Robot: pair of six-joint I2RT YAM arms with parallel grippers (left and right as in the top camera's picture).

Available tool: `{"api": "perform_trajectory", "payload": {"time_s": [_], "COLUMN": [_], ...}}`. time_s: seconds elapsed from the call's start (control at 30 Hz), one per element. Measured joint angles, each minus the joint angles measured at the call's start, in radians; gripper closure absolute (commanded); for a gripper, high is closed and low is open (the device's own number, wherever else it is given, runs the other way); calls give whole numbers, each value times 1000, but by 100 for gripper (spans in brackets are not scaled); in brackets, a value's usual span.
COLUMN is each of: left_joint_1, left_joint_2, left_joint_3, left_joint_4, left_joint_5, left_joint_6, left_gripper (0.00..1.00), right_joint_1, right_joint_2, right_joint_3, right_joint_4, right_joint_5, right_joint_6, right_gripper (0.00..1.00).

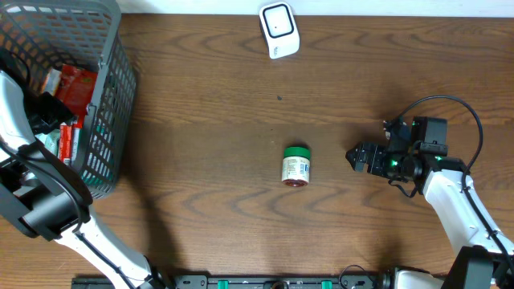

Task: Scan the item barcode
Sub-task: 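Reach the left gripper into the basket and grasp the red tube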

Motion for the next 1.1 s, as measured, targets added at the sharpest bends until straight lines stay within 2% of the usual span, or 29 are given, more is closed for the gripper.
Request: {"api": "perform_trajectory", "payload": {"time_s": [0.37, 0.63, 0.73, 0.9, 1.0, 1.1], "left_joint_1": [0, -1, -2, -8, -10, -11], "left_joint_2": [2, 2, 1, 0, 0, -2], "left_joint_3": [-99, -239, -272, -277, -277, -274], "left_joint_4": [107, 262, 298, 312, 312, 304], "left_joint_5": [0, -3, -2, 5, 9, 8], "left_joint_6": [0, 23, 26, 42, 43, 44], "left_gripper": [29, 29, 46, 68, 91, 93], "right_joint_1": [0, 0, 0, 0, 0, 0], "right_joint_2": [0, 0, 0, 0, 0, 0], "right_joint_3": [0, 0, 0, 0, 0, 0], "right_joint_4": [2, 2, 3, 5, 5, 5], "right_joint_5": [0, 0, 0, 0, 0, 0], "right_joint_6": [0, 0, 0, 0, 0, 0], "right_gripper": [1, 1, 1, 1, 1, 1]}}
